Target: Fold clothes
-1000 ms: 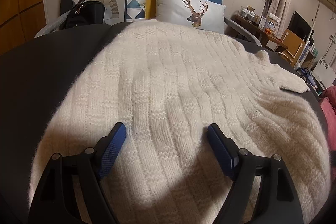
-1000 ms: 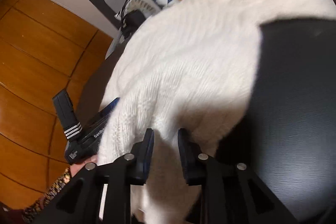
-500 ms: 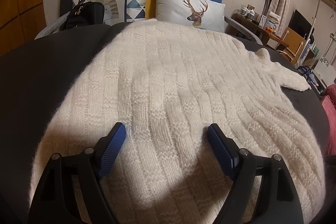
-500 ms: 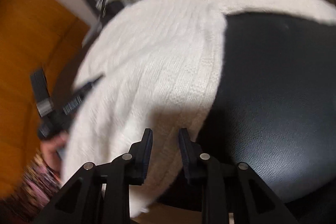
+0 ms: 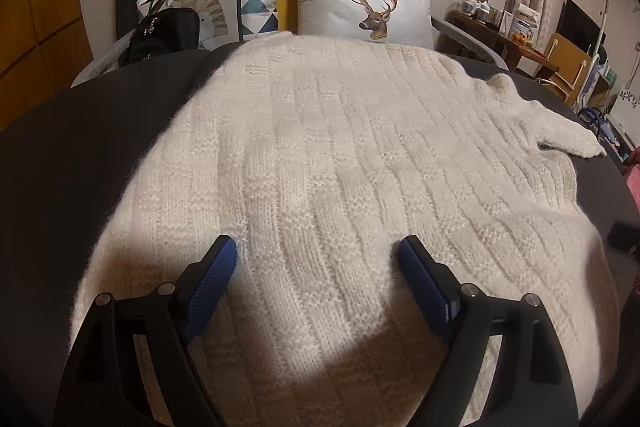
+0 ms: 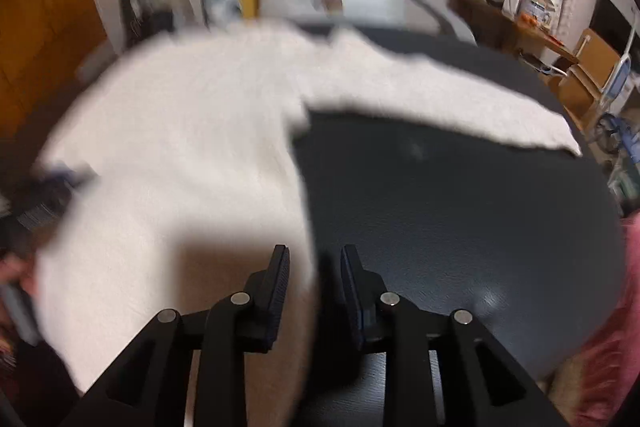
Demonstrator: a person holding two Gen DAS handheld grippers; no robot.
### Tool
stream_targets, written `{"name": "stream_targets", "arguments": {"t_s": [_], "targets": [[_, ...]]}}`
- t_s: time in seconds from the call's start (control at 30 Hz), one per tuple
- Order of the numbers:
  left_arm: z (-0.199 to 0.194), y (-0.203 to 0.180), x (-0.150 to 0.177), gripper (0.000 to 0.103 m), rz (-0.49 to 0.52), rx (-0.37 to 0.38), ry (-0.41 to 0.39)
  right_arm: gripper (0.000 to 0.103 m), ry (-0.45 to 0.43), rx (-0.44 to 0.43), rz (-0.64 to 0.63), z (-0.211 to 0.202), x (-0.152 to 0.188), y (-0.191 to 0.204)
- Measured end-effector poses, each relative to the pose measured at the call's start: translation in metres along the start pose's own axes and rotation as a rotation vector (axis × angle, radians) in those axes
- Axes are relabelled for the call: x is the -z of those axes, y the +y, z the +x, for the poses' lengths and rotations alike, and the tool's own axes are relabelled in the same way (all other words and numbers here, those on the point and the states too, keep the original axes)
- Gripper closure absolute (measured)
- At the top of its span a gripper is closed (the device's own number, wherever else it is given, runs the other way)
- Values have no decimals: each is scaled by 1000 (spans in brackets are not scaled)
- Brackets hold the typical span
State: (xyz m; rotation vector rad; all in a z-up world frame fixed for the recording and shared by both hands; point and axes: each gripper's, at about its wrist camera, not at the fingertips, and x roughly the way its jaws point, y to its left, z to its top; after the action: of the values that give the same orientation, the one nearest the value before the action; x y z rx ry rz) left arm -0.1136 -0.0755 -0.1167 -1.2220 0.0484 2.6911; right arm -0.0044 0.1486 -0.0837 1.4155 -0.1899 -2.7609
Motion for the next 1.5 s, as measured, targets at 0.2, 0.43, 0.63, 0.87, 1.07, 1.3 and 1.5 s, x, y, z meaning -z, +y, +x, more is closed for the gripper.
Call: {"name": "stream_targets", "arguments": {"t_s": [0.2, 0.43, 0.63, 0.87, 1.07, 1.3, 1.5], "targets": [[-13, 8, -1, 17, -61, 13, 4, 76, 68, -190, -119, 12, 1, 50], [-70, 44, 14, 22, -247, 90, -118, 75, 114, -127, -165, 40, 11, 60], [-114, 41, 38, 25, -240, 208, -209, 75, 120, -98, -68, 66, -17, 36], [-128, -44, 66, 25, 103, 535, -99, 75, 175, -66, -103, 89, -42, 30], [-106, -101, 90, 37, 236, 777, 163, 75, 198, -123, -96, 87, -44, 16], [-65, -113, 115, 71, 138, 779, 389, 75, 179, -126, -102, 78, -35, 12], [-52, -108, 115, 71, 29, 788, 392, 75, 165, -137, -92, 78, -37, 9]]}}
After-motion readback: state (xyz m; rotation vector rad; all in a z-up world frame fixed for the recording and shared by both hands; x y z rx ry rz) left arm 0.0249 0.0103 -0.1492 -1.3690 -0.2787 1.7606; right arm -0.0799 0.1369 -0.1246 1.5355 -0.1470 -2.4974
